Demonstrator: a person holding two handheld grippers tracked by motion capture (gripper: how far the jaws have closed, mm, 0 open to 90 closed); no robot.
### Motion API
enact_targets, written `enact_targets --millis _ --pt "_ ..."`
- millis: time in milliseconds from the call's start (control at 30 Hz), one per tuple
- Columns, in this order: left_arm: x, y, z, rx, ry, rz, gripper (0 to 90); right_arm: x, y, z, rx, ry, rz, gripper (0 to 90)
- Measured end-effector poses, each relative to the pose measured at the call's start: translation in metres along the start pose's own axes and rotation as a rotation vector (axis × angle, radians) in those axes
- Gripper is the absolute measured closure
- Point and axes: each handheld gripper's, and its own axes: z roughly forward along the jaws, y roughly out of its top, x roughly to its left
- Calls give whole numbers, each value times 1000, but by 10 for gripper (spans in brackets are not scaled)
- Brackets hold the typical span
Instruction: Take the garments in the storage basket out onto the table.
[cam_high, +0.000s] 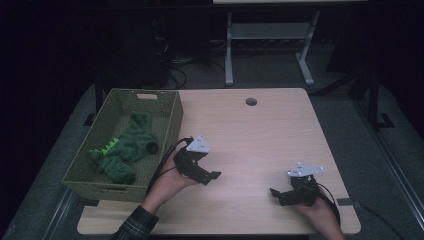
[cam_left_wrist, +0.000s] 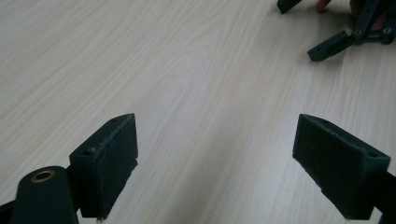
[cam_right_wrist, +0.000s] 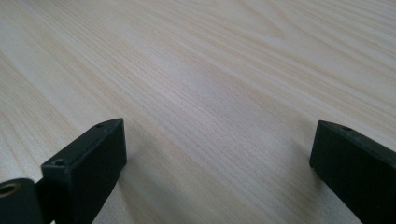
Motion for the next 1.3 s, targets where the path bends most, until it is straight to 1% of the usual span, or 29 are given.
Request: enact_targets --millis 33,100,133,267,300,367,400,433,467,533,600,633,667,733,767,833,867,967,1000,1100,1167,1233,1267,1300 --pt "2 2 -3 -3 -1 0 135 0 0 0 1 0 -1 36" --pt "2 4 -3 -6 -2 -2 137 0 0 0 0 0 -1 37" --pt "4 7 -5 -1 -7 6 137 0 0 0 0 0 -1 37" --pt "6 13 -9 -17 -13 8 137 0 0 0 -1 -1 -2 36" --pt "7 15 -10 -6 -16 18 137 0 0 0 -3 0 -3 36" --pt "8 16 -10 -12 -18 16 137 0 0 0 -3 -1 -5 36" --pt "10 18 -10 -10 -22 18 137 0 0 1 -1 -6 6 33" --pt "10 18 -10 -10 -22 18 137 0 1 1 -1 -8 7 33" --pt "13 20 -10 2 -25 24 137 0 1 1 -1 -8 7 33" --pt "15 21 -11 11 -24 37 137 0 1 1 -2 -8 6 33" --pt "16 22 -12 13 -22 40 137 0 0 1 -2 -10 7 33" --pt "18 22 -13 13 -24 32 137 0 0 0 1 -10 12 33" --pt "20 22 -16 1 -16 32 145 0 0 1 -1 -11 10 33" --pt "23 23 -20 18 -17 36 149 0 0 1 -3 -10 8 33" --pt "23 23 -20 18 -17 36 149 0 0 1 -3 -10 8 33" --pt "25 24 -27 16 -10 39 149 0 0 1 -1 -11 7 33" --pt "25 24 -27 16 -10 39 149 0 0 1 -1 -11 7 33" --pt "29 22 -33 12 1 28 149 0 0 1 -2 -10 7 33" --pt "32 21 -38 11 5 24 149 0 0 1 -2 -10 6 33" --pt "34 20 -42 12 13 23 149 0 0 1 -2 -10 7 33" --pt "36 19 -46 4 19 9 150 0 0 1 -2 -10 7 33" --pt "39 18 -51 5 29 11 150 0 0 1 -3 -10 7 33" --pt "42 16 -56 -3 41 1 150 0 0 1 -3 -10 6 33" --pt "44 15 -59 -1 45 -1 150 0 0 1 -3 -10 7 33"
